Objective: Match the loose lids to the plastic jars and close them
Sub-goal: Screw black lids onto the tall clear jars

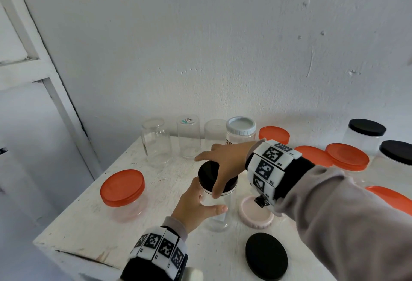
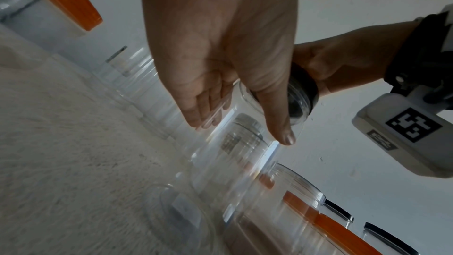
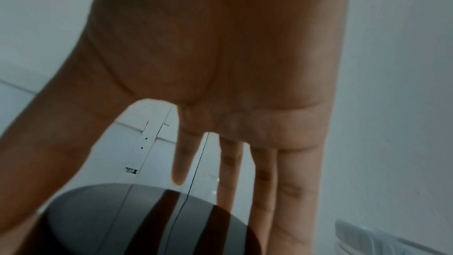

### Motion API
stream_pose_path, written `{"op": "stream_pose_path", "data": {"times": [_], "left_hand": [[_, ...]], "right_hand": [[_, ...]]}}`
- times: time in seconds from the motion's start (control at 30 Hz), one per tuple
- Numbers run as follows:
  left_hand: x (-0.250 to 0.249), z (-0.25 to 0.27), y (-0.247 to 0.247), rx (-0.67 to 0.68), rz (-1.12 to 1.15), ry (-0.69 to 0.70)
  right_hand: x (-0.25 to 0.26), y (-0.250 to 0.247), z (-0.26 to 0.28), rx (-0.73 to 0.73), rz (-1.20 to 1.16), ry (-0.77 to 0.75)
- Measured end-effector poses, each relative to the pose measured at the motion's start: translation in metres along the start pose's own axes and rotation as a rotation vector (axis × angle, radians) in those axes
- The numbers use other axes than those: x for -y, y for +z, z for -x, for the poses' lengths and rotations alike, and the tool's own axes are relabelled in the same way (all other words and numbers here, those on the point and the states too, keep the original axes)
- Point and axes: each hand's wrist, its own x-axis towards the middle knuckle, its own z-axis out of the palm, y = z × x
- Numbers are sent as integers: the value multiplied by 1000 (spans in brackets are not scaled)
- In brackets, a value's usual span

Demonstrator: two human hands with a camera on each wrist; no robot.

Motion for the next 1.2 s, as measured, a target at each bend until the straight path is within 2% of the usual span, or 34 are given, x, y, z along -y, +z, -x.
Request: {"op": "stream_pose_path", "data": {"times": [0.13,0.3,0.43,0.53,0.63,0.83,0.93,1.03,1.2], "left_hand": [[0,-1,0,-2,13,-5],[3,-1,0,0,19,11],[2,-1,0,-5,24,11],[1,-1,1,-10,29,2],[2,-1,1,-17,31,0],[1,0,1,-19,37,26],[0,0,1,-15,30,30],[0,0,1,-24,6,18],[2,-1,2,-26,22,16]], "right_hand": [[0,-4,-2,-13,13,-78],[0,4,-5,-100,-10,8],[0,3,-5,-24,28,27],[0,-1,-2,11,43,-44],[-1,-1,-1,-51,13,-68],[-2,10,-1,-185,-38,16],[-2,10,0,-108,-49,38],[-2,4,1,-14,-38,-3],[-1,3,0,-81,-38,-50]]}}
